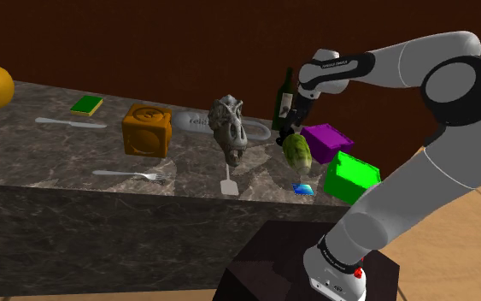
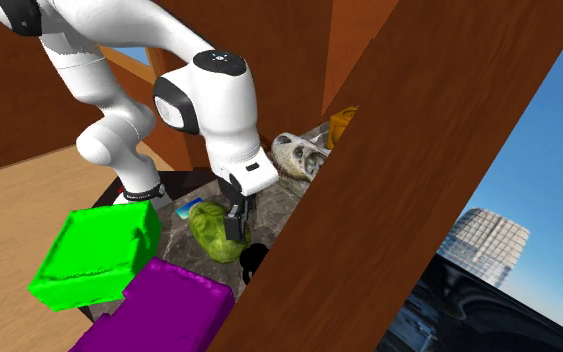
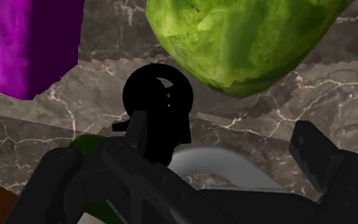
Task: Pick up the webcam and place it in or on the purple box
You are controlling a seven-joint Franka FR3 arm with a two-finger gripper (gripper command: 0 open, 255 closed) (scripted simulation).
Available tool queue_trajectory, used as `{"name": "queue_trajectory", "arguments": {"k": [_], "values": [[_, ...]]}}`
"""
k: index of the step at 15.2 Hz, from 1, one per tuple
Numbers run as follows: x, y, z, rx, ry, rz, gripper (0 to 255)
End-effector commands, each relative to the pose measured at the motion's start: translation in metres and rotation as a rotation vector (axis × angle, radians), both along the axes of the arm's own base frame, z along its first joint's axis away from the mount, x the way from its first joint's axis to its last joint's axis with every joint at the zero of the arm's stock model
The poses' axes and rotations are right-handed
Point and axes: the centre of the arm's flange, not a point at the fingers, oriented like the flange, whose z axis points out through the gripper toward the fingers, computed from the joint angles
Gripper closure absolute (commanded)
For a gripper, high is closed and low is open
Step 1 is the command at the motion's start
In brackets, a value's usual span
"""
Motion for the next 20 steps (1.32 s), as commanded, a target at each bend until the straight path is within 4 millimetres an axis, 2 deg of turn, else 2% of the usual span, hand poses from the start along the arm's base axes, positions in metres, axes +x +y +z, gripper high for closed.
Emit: {"name": "queue_trajectory", "arguments": {"k": [1, 2, 3, 10, 18, 19, 20], "values": [[0.003, -0.024, -0.014, 0.002, -0.005, -0.01, 0], [0.005, -0.036, -0.02, 0.004, -0.008, -0.015, 0], [0.006, -0.039, -0.021, 0.004, -0.008, -0.017, 0], [0.007, -0.037, -0.061, 0.004, -0.008, -0.017, 0], [0.007, -0.037, -0.061, 0.004, -0.008, -0.017, 0], [0.007, -0.037, -0.061, 0.004, -0.008, -0.017, 255], [0.007, -0.037, -0.061, 0.004, -0.008, -0.017, 255]]}}
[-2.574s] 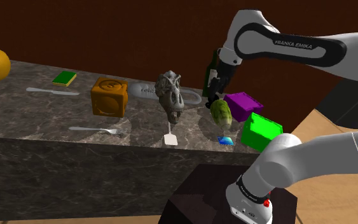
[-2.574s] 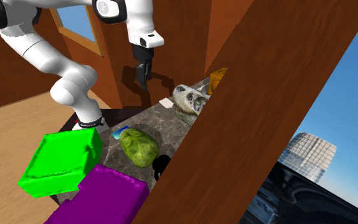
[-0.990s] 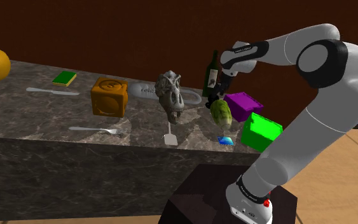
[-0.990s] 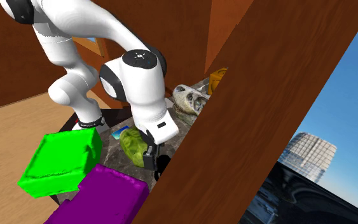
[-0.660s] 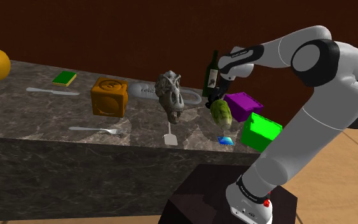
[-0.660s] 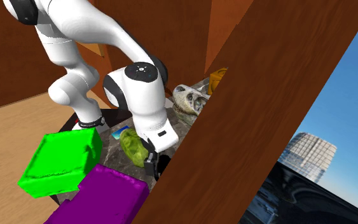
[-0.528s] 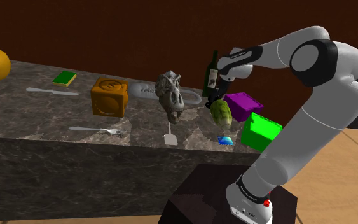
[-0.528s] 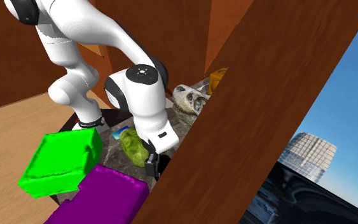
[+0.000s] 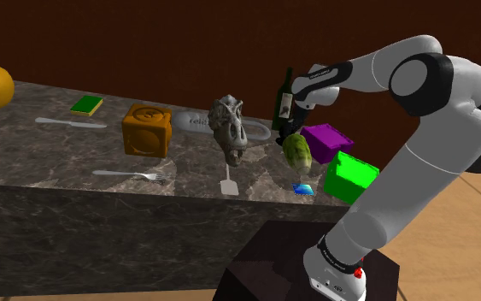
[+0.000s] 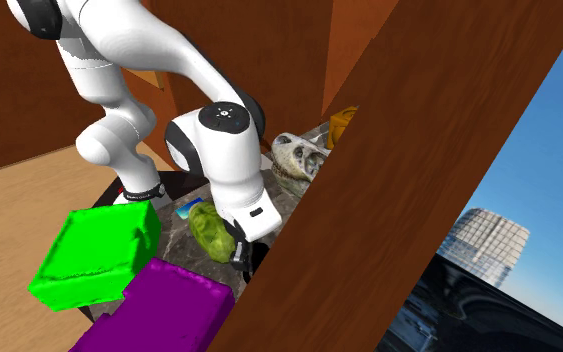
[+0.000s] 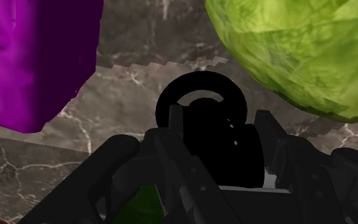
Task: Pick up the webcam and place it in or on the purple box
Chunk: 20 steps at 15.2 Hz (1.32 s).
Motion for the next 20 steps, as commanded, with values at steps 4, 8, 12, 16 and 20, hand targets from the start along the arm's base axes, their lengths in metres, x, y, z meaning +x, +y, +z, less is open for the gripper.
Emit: {"name": "queue_trajectory", "arguments": {"k": [4, 8, 12, 16, 20], "values": [[0.0, 0.0, -0.001, 0.0, 0.001, 0.0, 255], [0.0, 0.0, -0.001, 0.0, 0.001, 0.0, 255], [0.0, 0.0, 0.02, 0.0, 0.001, 0.0, 255], [0.0, 0.0, 0.041, 0.0, 0.001, 0.0, 255], [0.0, 0.0, 0.063, 0.0, 0.001, 0.0, 255]]}}
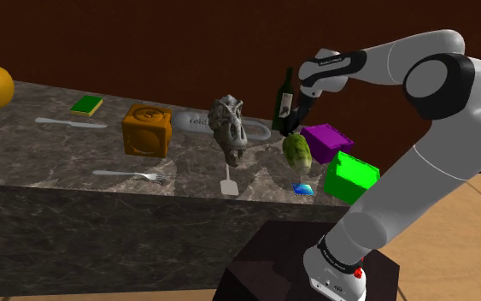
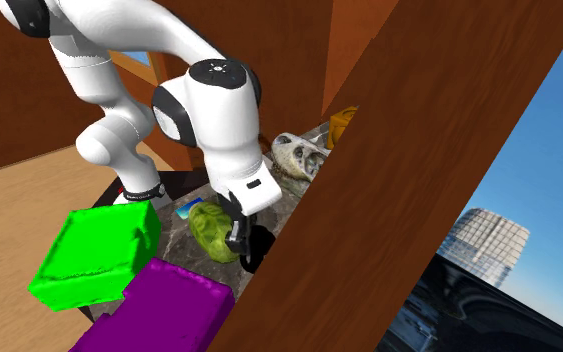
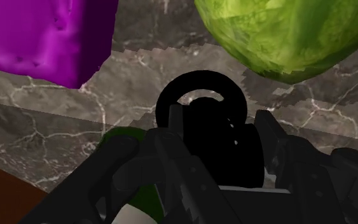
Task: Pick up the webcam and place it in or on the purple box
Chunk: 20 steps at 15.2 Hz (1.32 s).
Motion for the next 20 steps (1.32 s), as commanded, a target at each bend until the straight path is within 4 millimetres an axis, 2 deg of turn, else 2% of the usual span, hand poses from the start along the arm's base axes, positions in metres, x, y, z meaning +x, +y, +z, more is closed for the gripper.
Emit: {"name": "queue_trajectory", "arguments": {"k": [1, 20], "values": [[0.0, 0.0, 0.01, 0.0, 0.0, 0.0, 255], [0.0, 0.0, 0.11, 0.0, 0.0, 0.0, 255]]}}
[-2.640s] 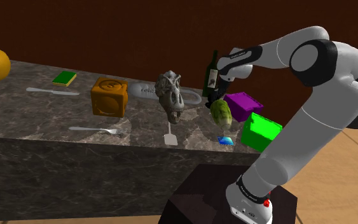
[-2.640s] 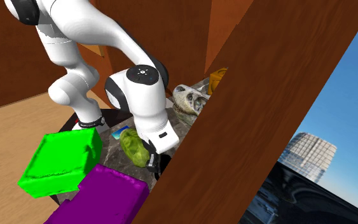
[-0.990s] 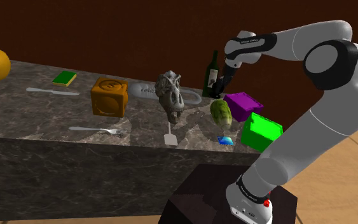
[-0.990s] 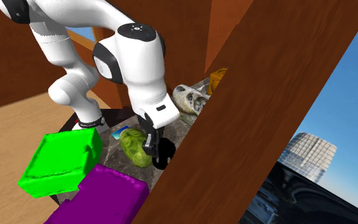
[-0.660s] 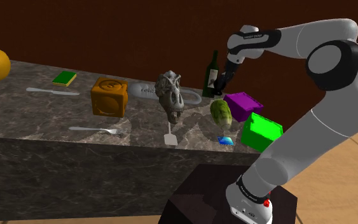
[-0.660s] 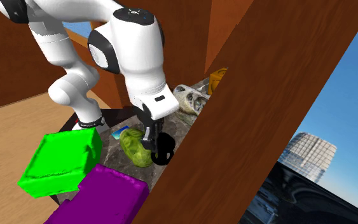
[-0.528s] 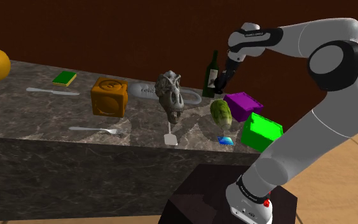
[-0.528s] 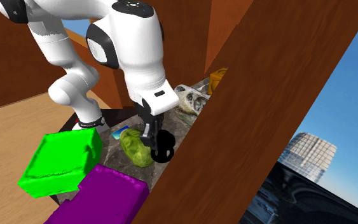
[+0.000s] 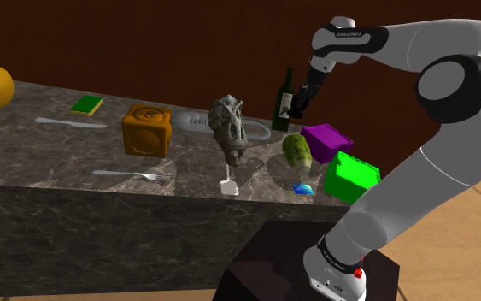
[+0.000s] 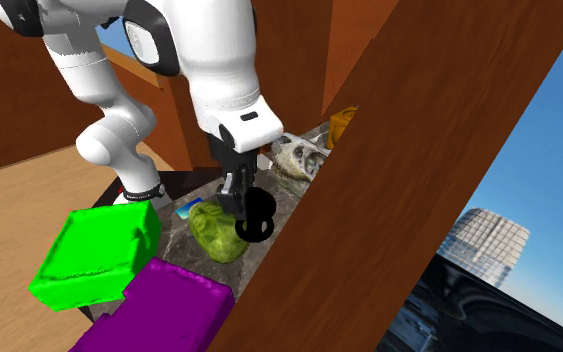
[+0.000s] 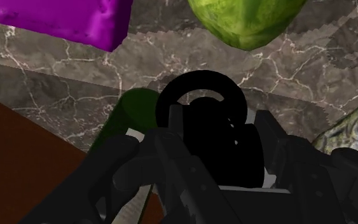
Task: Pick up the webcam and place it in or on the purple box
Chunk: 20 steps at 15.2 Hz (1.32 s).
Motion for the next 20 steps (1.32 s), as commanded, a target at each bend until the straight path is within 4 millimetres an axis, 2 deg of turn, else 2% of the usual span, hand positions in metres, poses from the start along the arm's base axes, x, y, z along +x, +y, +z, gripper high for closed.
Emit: {"name": "queue_trajectory", "arguments": {"k": [1, 17, 20], "values": [[-0.001, 0.0, 0.007, 0.0, 0.0, 0.0, 255], [-0.163, -0.143, 0.023, 0.0, 0.0, 0.0, 255], [-0.163, -0.143, 0.007, 0.0, 0.0, 0.0, 255]]}}
